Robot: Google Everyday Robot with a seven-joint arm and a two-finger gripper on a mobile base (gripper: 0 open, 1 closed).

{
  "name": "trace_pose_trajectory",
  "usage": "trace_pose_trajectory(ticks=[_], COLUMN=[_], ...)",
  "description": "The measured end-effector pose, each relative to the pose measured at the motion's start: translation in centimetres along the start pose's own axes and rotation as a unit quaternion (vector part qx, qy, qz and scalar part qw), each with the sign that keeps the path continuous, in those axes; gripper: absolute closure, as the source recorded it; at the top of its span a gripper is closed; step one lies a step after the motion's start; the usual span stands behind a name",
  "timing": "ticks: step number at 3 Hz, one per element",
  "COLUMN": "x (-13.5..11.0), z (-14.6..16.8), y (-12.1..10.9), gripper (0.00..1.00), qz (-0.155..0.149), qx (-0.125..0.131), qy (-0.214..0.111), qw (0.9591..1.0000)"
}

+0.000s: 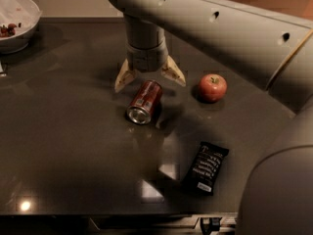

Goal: Place coke can upright

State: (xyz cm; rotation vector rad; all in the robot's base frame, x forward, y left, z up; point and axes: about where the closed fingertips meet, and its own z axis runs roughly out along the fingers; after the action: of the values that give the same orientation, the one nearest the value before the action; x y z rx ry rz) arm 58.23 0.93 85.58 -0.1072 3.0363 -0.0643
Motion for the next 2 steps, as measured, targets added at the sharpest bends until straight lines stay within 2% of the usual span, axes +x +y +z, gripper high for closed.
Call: trace_pose_trajectory(ticks=[1,2], x=[0.48,0.94], z=[0.83,1.32], y=[0.56,1.0], gripper=[0.0,0.18], qz=[0.025,0.038], qx=[-0.011,-0.016], qy=[0.018,0.034], qw=[0.9995,0.9986])
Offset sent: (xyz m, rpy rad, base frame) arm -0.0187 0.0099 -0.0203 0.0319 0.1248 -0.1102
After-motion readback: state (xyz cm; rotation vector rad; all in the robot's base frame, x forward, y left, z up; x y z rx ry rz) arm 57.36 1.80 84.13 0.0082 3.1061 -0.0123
